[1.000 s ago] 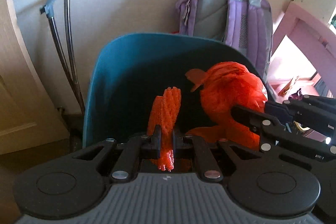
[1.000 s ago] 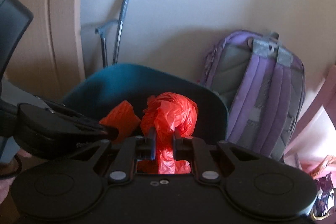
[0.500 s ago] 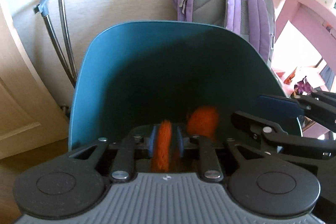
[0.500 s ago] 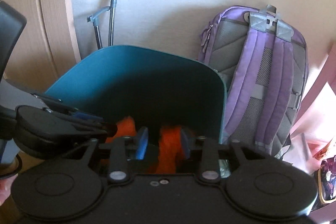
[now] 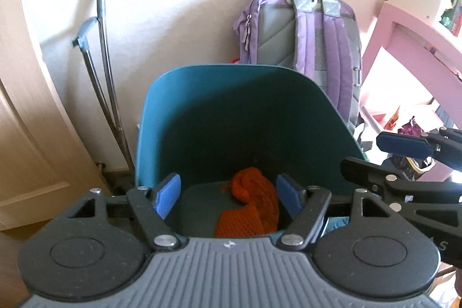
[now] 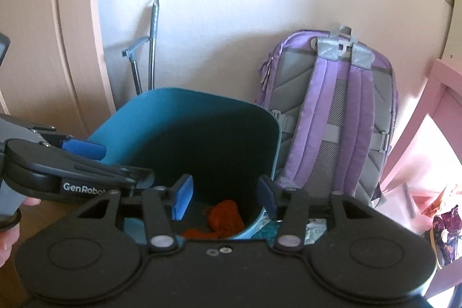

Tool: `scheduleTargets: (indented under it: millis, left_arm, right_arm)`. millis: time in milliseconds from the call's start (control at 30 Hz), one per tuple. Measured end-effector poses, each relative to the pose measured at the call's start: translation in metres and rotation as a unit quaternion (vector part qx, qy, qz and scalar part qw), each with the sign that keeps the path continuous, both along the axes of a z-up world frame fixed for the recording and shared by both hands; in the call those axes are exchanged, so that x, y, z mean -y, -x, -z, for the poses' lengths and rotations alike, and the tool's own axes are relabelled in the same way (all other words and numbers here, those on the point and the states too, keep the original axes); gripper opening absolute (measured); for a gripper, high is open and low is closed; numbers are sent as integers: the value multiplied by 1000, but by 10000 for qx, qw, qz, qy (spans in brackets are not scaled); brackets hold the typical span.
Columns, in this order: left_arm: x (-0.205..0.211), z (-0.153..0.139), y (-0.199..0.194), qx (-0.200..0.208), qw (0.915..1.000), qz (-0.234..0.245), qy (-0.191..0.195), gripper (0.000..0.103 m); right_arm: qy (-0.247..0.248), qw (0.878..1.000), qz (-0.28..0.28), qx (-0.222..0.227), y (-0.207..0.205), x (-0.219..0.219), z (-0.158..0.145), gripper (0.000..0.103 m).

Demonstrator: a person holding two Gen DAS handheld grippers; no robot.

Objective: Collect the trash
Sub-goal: 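Lift both tools out of the teal bin and back away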

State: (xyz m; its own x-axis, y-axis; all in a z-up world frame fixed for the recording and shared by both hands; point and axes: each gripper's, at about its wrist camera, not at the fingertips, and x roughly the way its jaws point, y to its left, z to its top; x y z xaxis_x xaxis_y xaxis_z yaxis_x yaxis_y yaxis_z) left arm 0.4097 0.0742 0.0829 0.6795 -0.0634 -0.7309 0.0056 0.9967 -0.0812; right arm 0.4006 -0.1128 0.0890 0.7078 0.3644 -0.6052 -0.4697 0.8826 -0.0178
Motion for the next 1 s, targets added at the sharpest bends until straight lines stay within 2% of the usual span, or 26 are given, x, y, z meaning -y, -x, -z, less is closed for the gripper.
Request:
scheduleTargets:
  millis: [100,633,800,1000]
  left_arm:
    - [3,-12,19,104,9999,15,4,80]
    - [33,-63,131,589,9979,211,-193,80]
    - [36,-71,168,788,9963,231,-234,93]
    - [33,-68,202,845,9962,214,-55,94]
  right_arm:
    - [-35,10000,-30,70,18,4,-8,53]
    - [-274,9988,-163,371,122,29,-53,60]
    - [-354,9983,-182,419,150,42,-60,62]
    - [-495,9975,-227,457,177,54,-62,66]
